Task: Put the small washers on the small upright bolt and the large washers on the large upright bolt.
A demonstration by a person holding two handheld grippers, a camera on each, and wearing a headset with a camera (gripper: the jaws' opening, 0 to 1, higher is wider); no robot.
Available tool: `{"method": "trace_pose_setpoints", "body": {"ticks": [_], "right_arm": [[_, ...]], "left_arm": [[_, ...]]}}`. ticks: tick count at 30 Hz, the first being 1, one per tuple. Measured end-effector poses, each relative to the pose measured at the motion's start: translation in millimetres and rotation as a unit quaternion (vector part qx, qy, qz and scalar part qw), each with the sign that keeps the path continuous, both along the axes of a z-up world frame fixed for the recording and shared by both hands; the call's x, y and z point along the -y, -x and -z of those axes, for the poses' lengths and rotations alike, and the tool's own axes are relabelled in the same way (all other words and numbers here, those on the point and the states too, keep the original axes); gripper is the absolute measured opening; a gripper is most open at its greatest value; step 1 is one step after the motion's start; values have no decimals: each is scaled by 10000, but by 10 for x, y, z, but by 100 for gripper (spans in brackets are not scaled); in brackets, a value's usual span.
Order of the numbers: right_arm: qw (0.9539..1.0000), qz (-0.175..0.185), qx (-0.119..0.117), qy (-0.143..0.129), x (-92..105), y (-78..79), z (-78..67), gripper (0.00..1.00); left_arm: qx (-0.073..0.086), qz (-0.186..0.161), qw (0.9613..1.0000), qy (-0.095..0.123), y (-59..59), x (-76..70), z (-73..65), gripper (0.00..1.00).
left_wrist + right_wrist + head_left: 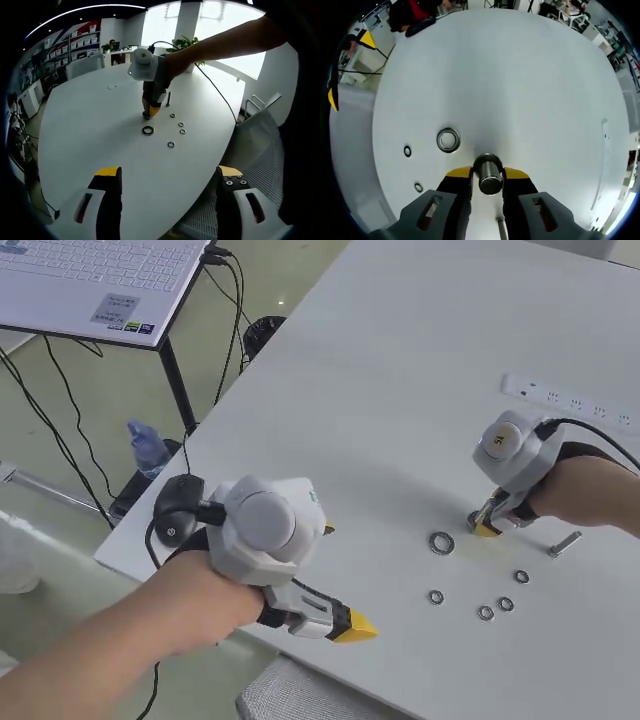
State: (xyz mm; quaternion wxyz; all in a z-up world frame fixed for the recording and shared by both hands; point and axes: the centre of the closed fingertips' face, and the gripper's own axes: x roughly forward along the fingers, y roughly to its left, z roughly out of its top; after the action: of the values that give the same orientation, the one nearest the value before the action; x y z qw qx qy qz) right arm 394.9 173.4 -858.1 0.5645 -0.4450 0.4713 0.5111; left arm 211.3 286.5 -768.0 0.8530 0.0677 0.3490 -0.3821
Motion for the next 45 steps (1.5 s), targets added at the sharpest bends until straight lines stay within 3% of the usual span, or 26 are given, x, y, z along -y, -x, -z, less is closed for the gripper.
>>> {"method": "trace_pose_setpoints", "body": {"ticks": [14,19,30,42,45], "right_arm": [[9998,-173,-13,-24,11,7,-4,25],[9997,-118,-8,-197,-11,-37,-55,34],[9996,-62,-132,-259,41,-39,-77,40],[9991,-128,-70,-401,40,-15,-259,40],[9989,-156,-61,-434,40,-5,-316,40]], "left_arm": [[35,-43,10000,-35,-9,-20,-42,77],[48,-30,10000,-42,3,-4,-52,77],[55,-79,9999,-50,45,-9,-68,78],[8,-95,9999,-58,120,-9,-7,77],[55,-57,9999,-85,116,11,-45,77]]}}
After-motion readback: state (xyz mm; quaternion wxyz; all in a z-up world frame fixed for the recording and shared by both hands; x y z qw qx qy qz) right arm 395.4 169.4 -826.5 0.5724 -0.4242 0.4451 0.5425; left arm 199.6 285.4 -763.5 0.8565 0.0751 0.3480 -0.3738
